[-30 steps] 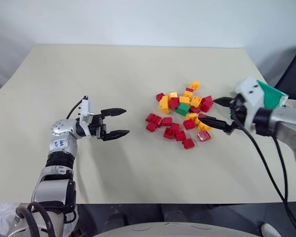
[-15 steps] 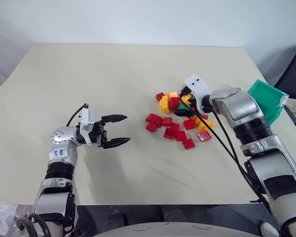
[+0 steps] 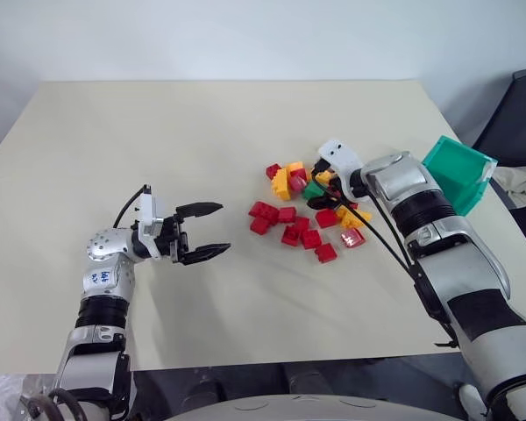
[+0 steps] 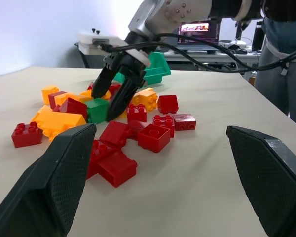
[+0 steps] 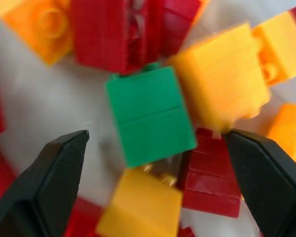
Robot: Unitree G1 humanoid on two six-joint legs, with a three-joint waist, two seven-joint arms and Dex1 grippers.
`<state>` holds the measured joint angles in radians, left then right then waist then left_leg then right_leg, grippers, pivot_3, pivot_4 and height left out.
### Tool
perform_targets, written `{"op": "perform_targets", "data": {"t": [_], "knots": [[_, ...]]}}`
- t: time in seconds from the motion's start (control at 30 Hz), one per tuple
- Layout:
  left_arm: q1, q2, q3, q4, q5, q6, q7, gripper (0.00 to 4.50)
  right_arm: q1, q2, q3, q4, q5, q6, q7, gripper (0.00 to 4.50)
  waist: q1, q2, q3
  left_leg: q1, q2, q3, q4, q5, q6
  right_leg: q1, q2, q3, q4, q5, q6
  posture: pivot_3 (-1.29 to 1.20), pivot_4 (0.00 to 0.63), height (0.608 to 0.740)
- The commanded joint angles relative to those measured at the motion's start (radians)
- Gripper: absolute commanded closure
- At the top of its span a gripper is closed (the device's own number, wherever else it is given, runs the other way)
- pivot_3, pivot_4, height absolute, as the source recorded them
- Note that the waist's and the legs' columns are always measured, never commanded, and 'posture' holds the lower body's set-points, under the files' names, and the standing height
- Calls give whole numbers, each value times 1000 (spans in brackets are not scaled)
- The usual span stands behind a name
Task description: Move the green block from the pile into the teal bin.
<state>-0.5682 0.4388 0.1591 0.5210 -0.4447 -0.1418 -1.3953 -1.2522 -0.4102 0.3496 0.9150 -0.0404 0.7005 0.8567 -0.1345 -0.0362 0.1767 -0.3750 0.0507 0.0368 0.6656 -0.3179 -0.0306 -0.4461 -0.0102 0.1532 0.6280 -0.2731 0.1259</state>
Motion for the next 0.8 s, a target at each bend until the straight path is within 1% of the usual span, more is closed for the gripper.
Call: {"op": "perform_targets", "data": {"t": [0.03,0.13,0.27,0.37,0.43,0.5,0.6,0.63,0.67,0.73,0.8], "knots": [[-6,6,10,-16,-18,-3,5,0,23,-6,-7,-66,-5,45,51,14,-4,0,0,0,0,0,0,0,0,0,0,0,0,0,0,0,150,740],[-16,4,9,-3,-16,-7,8,0,32,8,-38,-69,-1,30,15,14,-5,0,0,0,0,0,0,0,0,0,0,0,0,0,0,0,150,740],[-32,-3,4,9,-12,-10,10,0,29,36,-89,-23,18,-4,-20,14,-5,0,0,0,0,0,0,0,0,0,-1,0,0,0,0,0,150,740],[-42,-4,3,16,-11,-11,8,0,29,39,-114,-24,14,-18,-49,582,-5,0,0,0,0,0,0,0,-1,0,-1,0,0,0,0,0,150,740],[-46,-5,2,16,-12,-7,7,0,37,25,-130,-70,15,-5,-63,1174,-5,0,0,0,-1,0,0,0,-1,0,-1,0,0,0,0,0,150,740],[-46,-7,-9,7,-7,6,11,0,55,2,-153,-142,21,20,-73,1916,-5,0,0,0,-1,0,0,0,-1,0,-1,0,0,0,0,0,150,740],[-46,-18,-23,-7,-4,18,21,0,97,-29,-186,-275,38,67,-77,2910,-4,1,0,-1,-1,0,0,0,-1,0,-1,0,0,0,0,0,150,740],[-45,-26,-32,-19,-2,25,29,0,126,-51,-204,-363,53,104,-71,3036,-3,1,0,-1,-1,0,0,0,-1,0,-1,0,0,0,0,0,150,740],[-47,-36,-45,-34,5,38,47,0,167,-79,-242,-477,72,147,-79,3033,0,1,0,-1,-1,0,0,0,-1,0,-1,0,0,0,0,0,150,740],[-48,-46,-59,-53,12,57,70,0,221,-108,-287,-623,96,206,-98,3033,9,1,0,-2,-1,-2,0,0,-1,0,-1,-1,-1,0,0,0,150,740],[-55,-64,-84,-75,24,68,93,0,294,-155,-381,-776,116,262,-140,3033,16,1,0,-2,-1,-2,0,0,-1,0,-1,-1,-1,0,0,0,150,740]]}}
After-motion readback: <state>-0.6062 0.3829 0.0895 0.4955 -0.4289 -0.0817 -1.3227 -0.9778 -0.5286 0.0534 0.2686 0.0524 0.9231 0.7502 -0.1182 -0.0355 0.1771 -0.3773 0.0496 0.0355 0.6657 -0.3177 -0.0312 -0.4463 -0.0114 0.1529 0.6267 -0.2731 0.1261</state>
